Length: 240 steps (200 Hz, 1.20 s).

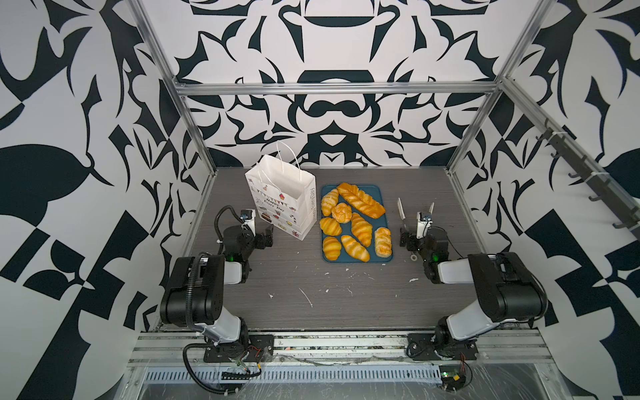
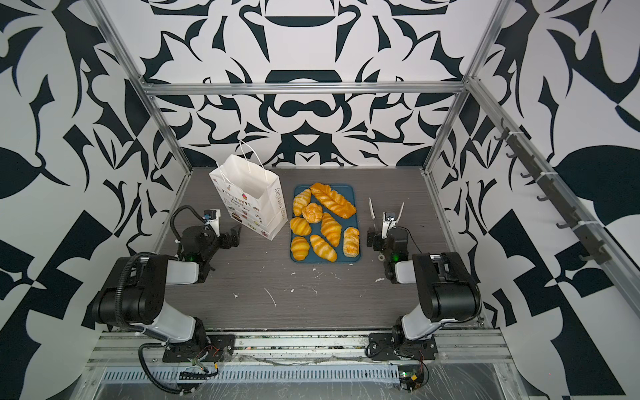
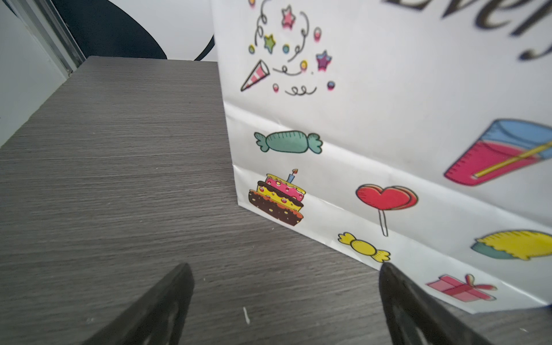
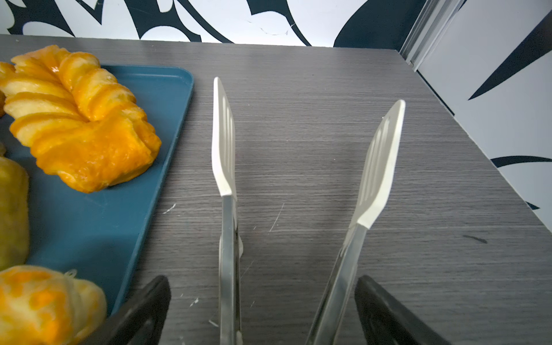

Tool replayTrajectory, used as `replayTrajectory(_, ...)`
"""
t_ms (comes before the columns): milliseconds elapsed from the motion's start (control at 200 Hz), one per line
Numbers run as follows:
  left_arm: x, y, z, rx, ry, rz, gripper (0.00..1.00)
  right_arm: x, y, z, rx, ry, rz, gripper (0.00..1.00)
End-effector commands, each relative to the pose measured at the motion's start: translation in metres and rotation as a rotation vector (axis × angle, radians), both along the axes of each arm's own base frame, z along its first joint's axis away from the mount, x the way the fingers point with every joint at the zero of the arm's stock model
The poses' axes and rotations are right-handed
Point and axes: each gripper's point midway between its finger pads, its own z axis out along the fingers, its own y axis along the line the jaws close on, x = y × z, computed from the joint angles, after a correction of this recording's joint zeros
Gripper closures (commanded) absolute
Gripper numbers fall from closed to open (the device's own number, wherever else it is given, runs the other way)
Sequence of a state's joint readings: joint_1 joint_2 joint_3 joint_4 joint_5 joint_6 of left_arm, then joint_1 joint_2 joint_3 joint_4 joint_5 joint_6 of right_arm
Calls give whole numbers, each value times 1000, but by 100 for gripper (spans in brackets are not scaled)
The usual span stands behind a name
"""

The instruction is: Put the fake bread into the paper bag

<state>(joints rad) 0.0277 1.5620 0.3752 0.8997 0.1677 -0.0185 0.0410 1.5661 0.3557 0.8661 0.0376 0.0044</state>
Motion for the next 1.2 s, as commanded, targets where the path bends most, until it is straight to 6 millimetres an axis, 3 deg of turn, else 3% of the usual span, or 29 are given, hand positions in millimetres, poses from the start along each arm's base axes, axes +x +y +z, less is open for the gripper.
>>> replayTrajectory(0, 2, 1, 3, 3, -12, 5, 1, 4, 2, 13, 10, -45, 6, 0)
replayTrajectory(200, 1, 10, 4, 6, -19, 62, 1, 4, 1, 14, 11, -45, 1, 0)
replayTrajectory(375, -3, 18, 17, 7, -46, 116, 1, 5, -20, 27, -10, -12, -126, 0)
replayTrajectory(595, -18, 39, 33, -2, 38, 309, 1, 0, -53, 71, 3, 83, -361, 2)
replayTrajectory(610, -19, 41, 44, -13, 21, 325, 1, 0, -55, 75, 9, 86, -379, 2)
replayTrajectory(720, -30, 51, 56, -48, 112, 410, 1, -8, -65, 99, 57, 143, -494, 2)
replayTrajectory(860, -47, 70, 83, -95, 123, 562, 1, -19, -76, 113, 84, 321, -655, 0)
replayTrajectory(955, -53, 71, 104, -140, 96, 583, 1, -18, -81, 124, 36, 459, -710, 0)
replayTrajectory(1105, -51, 60, 132, -201, 133, 546, 1, -16, -73, 124, 45, 510, -661, 0)
replayTrajectory(1195, -46, 49, 150, -248, 171, 503, 1, -11, -55, 123, 85, 527, -544, 0)
